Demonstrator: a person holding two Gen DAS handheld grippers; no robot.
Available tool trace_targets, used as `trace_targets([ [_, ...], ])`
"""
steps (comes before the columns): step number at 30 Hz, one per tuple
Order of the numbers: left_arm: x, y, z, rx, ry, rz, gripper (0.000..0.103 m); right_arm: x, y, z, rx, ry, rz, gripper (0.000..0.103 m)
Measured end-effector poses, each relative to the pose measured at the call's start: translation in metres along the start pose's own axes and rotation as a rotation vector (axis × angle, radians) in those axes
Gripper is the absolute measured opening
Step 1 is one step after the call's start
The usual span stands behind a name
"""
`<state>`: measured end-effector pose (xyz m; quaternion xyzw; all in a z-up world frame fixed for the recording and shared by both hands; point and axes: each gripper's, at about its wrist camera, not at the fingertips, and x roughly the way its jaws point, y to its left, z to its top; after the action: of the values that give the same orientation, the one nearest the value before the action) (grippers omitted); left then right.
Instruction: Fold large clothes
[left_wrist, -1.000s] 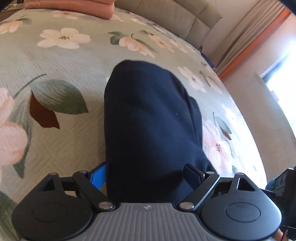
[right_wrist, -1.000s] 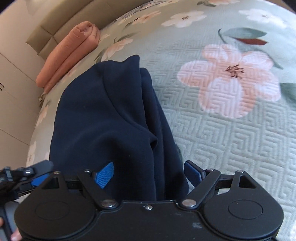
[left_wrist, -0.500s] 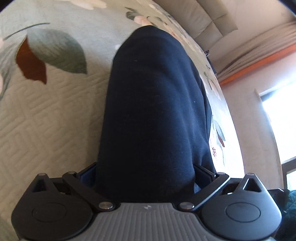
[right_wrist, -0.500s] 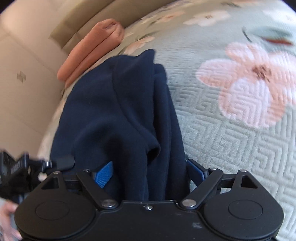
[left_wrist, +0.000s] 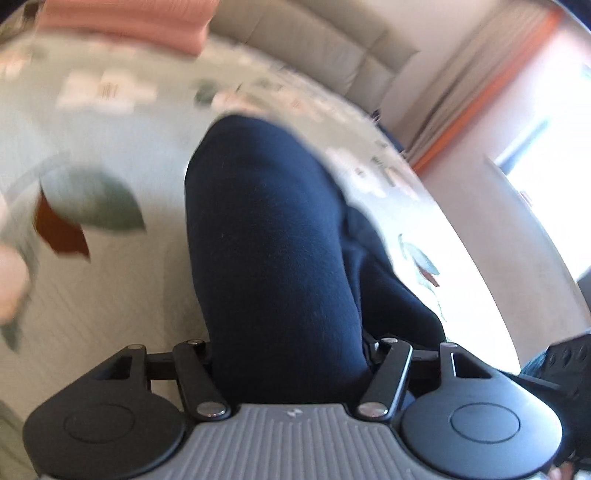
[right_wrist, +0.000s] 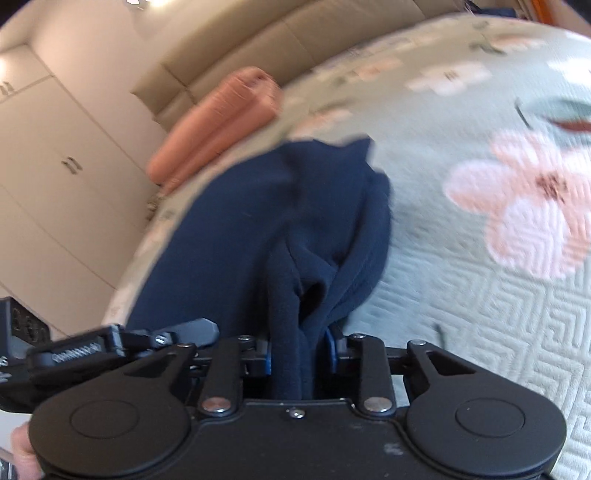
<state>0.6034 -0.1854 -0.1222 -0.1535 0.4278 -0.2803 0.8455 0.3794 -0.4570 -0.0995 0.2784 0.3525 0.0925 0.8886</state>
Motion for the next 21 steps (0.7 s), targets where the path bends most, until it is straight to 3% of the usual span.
trace_targets([
  [7, -0.100, -0.011, -0.025, 0.070, -0.077, -0.064, 0.064, -0.062, 0.074, -0.036, -0.062, -0.064, 0.062, 0.033],
  [15, -0.212, 0.023, -0.099, -0.096, -0.123, -0.096, 0.064, -0.120, 0.152, -0.110, -0.113, -0.036, 0.086, 0.033],
  [18, -0.229, 0.047, -0.140, -0.135, -0.112, -0.071, 0.064, -0.117, 0.167, -0.145, -0.143, 0.018, 0.080, 0.033],
  [21, -0.217, 0.086, -0.178, -0.158, -0.078, -0.015, 0.066, -0.090, 0.157, -0.184, -0.153, 0.104, 0.031, 0.033],
])
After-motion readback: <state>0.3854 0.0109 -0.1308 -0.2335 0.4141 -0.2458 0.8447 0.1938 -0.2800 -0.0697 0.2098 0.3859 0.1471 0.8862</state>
